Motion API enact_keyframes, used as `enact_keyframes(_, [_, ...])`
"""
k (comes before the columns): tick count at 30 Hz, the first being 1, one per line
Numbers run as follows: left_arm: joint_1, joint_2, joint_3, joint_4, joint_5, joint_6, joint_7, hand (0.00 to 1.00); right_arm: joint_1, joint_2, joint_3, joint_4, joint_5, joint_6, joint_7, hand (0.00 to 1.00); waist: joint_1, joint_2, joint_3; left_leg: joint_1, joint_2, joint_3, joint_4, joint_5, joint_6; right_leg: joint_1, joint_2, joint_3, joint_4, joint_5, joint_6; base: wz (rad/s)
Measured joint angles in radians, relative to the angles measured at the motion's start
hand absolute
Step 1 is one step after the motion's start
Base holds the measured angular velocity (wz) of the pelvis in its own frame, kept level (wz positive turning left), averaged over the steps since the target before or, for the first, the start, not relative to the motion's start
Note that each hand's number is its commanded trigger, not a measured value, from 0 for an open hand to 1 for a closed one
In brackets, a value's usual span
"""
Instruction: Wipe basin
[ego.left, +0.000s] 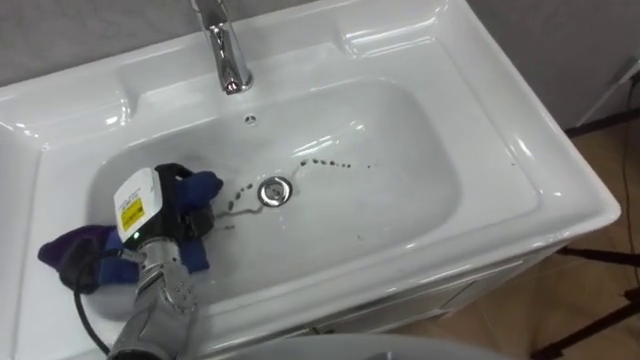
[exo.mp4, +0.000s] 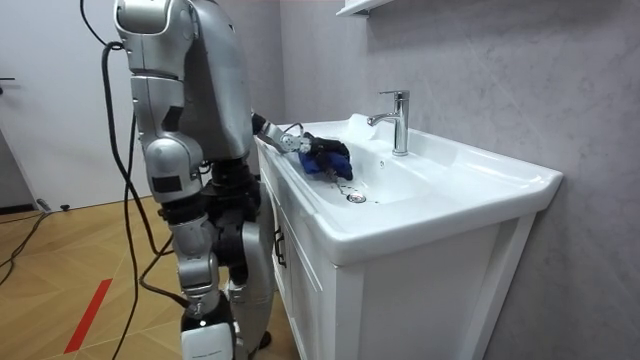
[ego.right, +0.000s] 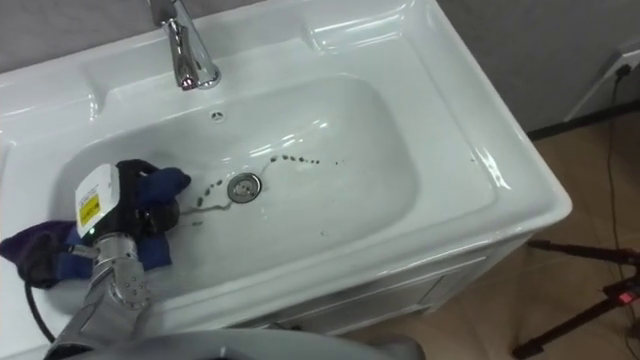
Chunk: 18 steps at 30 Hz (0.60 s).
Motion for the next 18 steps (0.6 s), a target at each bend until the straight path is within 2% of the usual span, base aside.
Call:
enact_keyframes(2, [-0.018, 0.0, 0.004, 0.017, -0.01, 0.001, 0.0, 1.0, -0.004, 0.0, -0.001, 0.002, 0.002, 0.001, 0.0, 0.0, -0.018, -0.002, -0.0005, -0.009, 0.0, 0.002, 0.0, 0.0, 0.0, -0.007, 0.0, 0.002, 0.001, 0.001, 0.0, -0.05])
enact_keyframes(6, [-0.056, 0.0, 0.017, 0.05, -0.058, 0.002, 0.0, 1.0, 0.002, 0.001, -0.002, 0.002, 0.004, 0.001, -0.001, 0.0, -0.023, -0.004, -0.0014, -0.007, 0.007, 0.029, 0.001, 0.0, 0.0, -0.01, 0.007, 0.025, 0.0, 0.01, -0.003, -0.18])
enact_keyframes(11, [-0.09, 0.001, 0.029, 0.066, -0.166, 0.003, -0.001, 1.0, 0.019, 0.021, -0.002, 0.005, 0.008, 0.01, -0.004, 0.0, -0.043, -0.007, -0.0012, 0.0, 0.01, 0.033, 0.001, 0.0, 0.0, -0.016, 0.01, 0.029, 0.0, 0.014, -0.005, -0.03])
enact_keyframes(14, [-0.123, 0.0, 0.031, 0.097, -0.234, 0.012, -0.027, 1.0, 0.033, 0.031, -0.01, 0.005, 0.008, 0.022, -0.004, 0.0, -0.048, -0.004, -0.001, 0.001, 0.012, 0.038, 0.001, 0.0, 0.0, -0.017, 0.011, 0.03, 0.0, 0.015, -0.005, -0.01])
enact_keyframes(16, [-0.169, 0.001, 0.04, 0.171, -0.269, 0.016, -0.059, 1.0, 0.04, 0.037, -0.02, 0.005, 0.008, 0.034, 0.001, 0.0, -0.055, -0.002, -0.0011, 0.002, 0.013, 0.039, -0.002, 0.0, -0.001, -0.011, 0.013, 0.03, 0.0, 0.016, -0.005, 0.0])
enact_keyframes(18, [-0.174, 0.001, 0.044, 0.19, -0.272, 0.031, -0.088, 1.0, 0.042, 0.039, -0.037, 0.005, 0.008, 0.042, 0.007, 0.0, -0.072, 0.001, -0.0012, 0.009, 0.014, 0.041, -0.01, -0.001, -0.001, -0.005, 0.014, 0.032, 0.0, 0.016, -0.005, -0.03])
